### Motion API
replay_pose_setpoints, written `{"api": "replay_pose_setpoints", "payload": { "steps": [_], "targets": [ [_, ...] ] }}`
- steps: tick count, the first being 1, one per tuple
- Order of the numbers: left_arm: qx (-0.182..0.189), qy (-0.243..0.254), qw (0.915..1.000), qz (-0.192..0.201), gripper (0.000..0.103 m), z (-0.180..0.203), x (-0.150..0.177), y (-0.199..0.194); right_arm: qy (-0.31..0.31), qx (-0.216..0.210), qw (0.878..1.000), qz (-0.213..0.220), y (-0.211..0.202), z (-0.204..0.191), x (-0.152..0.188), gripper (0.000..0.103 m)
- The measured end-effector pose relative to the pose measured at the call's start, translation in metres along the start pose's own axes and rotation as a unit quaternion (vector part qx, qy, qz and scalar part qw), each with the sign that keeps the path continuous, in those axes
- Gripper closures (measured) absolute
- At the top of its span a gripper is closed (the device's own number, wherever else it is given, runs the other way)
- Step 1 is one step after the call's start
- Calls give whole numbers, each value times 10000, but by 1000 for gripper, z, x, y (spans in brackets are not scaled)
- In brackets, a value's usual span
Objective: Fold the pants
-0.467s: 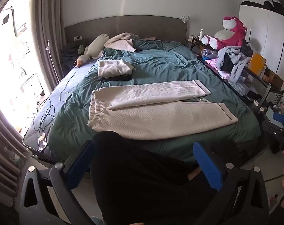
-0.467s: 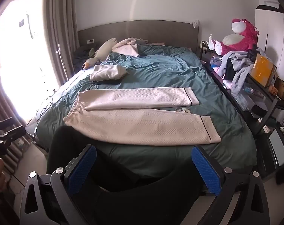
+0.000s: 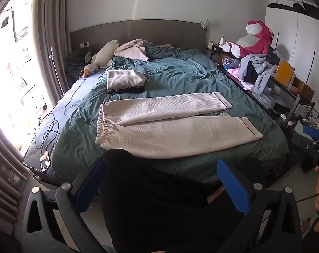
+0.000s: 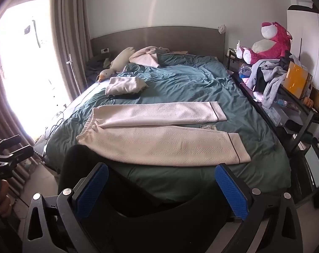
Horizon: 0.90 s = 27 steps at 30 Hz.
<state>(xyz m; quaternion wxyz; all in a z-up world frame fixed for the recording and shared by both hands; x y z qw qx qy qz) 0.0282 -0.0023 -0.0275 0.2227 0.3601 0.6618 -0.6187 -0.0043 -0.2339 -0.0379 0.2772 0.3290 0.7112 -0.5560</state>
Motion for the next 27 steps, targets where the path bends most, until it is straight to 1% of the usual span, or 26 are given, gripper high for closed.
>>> {"api": "replay_pose_setpoints", "payload": {
  "steps": [2, 12, 16, 19, 27],
  "targets": [
    [-53, -7, 10000, 16, 0, -2, 1, -1, -8, 12, 10000, 14, 0, -1, -1, 0],
    [-17, -32, 10000, 2, 0, -2, 0, -1, -28, -75, 10000, 55, -3, -3, 0, 0],
    [-142, -7, 9999, 50, 0, -3, -1, -4, -56, -55, 9999, 75, -3, -3, 2, 0],
    [-61, -7, 10000, 37, 0, -1, 0, -4, -63, -72, 9999, 43, -3, -5, 2, 0],
    [-35, -24, 10000, 34, 0, 0, -2, -5, -60, -69, 9999, 63, -3, -4, 1, 0]
  ]
}}
Point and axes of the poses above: each gripper's, at about its wrist camera, not at the fingertips, and y roughly the way its jaws point, z to its right, x to its underside, the point moved 5 cm from there along y, roughly the way its jaws point, and after that the axes turned 14 degrees about y, right-handed, at the moved point
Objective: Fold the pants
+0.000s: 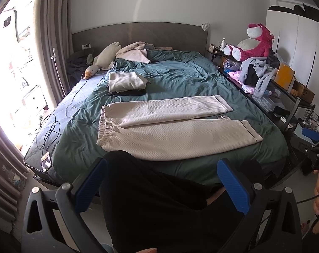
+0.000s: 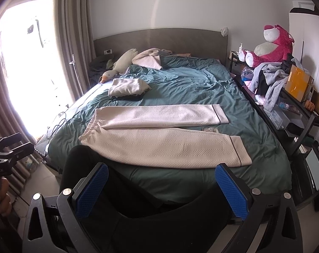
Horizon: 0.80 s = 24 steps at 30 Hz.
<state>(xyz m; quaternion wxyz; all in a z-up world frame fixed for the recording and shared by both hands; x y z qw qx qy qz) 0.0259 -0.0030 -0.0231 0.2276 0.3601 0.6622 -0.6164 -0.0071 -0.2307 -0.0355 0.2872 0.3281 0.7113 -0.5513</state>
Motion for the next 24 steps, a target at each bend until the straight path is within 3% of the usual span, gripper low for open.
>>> {"api": "replay_pose_setpoints", "payload": {
  "steps": [4, 7, 24],
  "targets": [
    [107, -32, 9999, -13, 0, 0, 0, 1, -1, -2, 10000, -2, 0, 0, 1, 0],
    [385, -76, 9992, -68, 0, 2, 2, 2, -2, 0, 10000, 2, 0, 1, 1, 0],
    [333, -59, 9994, -69, 0, 5, 4, 1, -18, 4, 10000, 17, -1, 0, 1, 0]
  ]
}}
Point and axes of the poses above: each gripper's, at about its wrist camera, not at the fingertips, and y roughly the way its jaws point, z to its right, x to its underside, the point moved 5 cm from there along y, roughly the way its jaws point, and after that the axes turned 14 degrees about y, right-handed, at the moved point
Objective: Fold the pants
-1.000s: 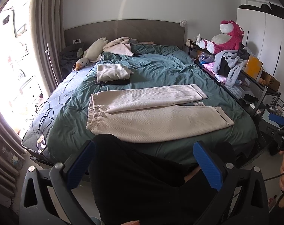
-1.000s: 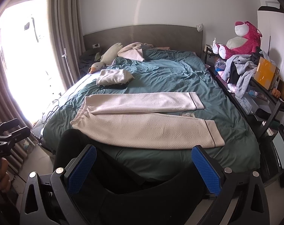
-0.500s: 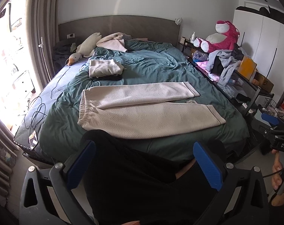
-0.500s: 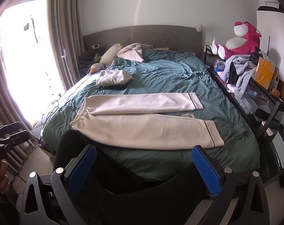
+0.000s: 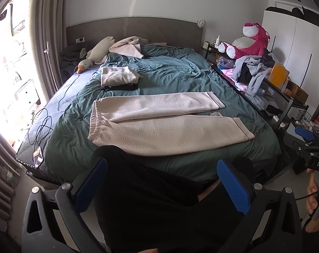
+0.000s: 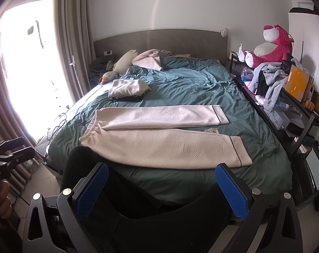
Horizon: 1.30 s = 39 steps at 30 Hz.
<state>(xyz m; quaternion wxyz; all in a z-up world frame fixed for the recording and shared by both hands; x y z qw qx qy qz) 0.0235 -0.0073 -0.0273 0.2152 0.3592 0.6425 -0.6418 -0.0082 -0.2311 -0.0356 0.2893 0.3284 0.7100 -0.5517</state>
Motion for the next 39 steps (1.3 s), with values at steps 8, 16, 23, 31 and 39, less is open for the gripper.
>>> {"api": "replay_pose_setpoints", "payload": {
  "steps": [8, 16, 23, 31, 39],
  "targets": [
    [12, 37, 10000, 25, 0, 3, 0, -2, 6, -10, 10000, 14, -1, 0, 0, 0],
    [13, 64, 10000, 26, 0, 6, 0, -2, 6, -15, 10000, 15, -1, -3, 1, 0],
    [12, 85, 10000, 22, 0, 9, 0, -2, 7, -13, 10000, 21, -2, -5, 0, 0],
    [13, 116, 9999, 12, 0, 11, 1, -3, 6, -26, 10000, 32, -3, -5, 0, 0],
    [12, 135, 9999, -6, 0, 12, 1, -2, 9, -31, 10000, 29, -3, -6, -1, 0]
  ]
}}
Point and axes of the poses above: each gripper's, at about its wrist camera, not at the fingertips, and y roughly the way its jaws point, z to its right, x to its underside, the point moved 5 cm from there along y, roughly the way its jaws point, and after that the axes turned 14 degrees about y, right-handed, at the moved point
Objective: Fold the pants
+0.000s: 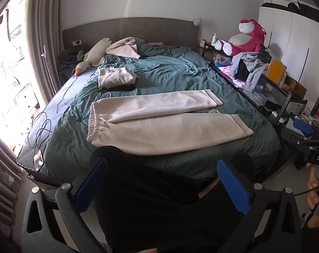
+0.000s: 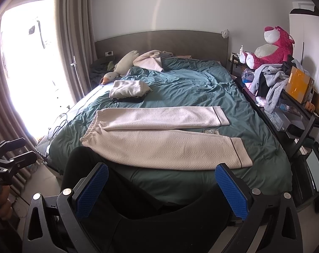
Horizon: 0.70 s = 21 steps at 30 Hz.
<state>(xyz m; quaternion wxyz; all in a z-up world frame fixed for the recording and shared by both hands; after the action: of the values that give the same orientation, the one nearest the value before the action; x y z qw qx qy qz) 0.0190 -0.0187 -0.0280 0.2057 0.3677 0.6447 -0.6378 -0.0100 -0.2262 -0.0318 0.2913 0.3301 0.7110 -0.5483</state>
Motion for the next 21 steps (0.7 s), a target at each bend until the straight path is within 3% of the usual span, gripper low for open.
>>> {"api": "replay_pose_setpoints", "payload": {
  "steps": [21],
  "targets": [
    [5, 13, 10000, -2, 0, -1, -1, -1, 16, -19, 10000, 17, 0, 1, -1, 0]
  ]
}}
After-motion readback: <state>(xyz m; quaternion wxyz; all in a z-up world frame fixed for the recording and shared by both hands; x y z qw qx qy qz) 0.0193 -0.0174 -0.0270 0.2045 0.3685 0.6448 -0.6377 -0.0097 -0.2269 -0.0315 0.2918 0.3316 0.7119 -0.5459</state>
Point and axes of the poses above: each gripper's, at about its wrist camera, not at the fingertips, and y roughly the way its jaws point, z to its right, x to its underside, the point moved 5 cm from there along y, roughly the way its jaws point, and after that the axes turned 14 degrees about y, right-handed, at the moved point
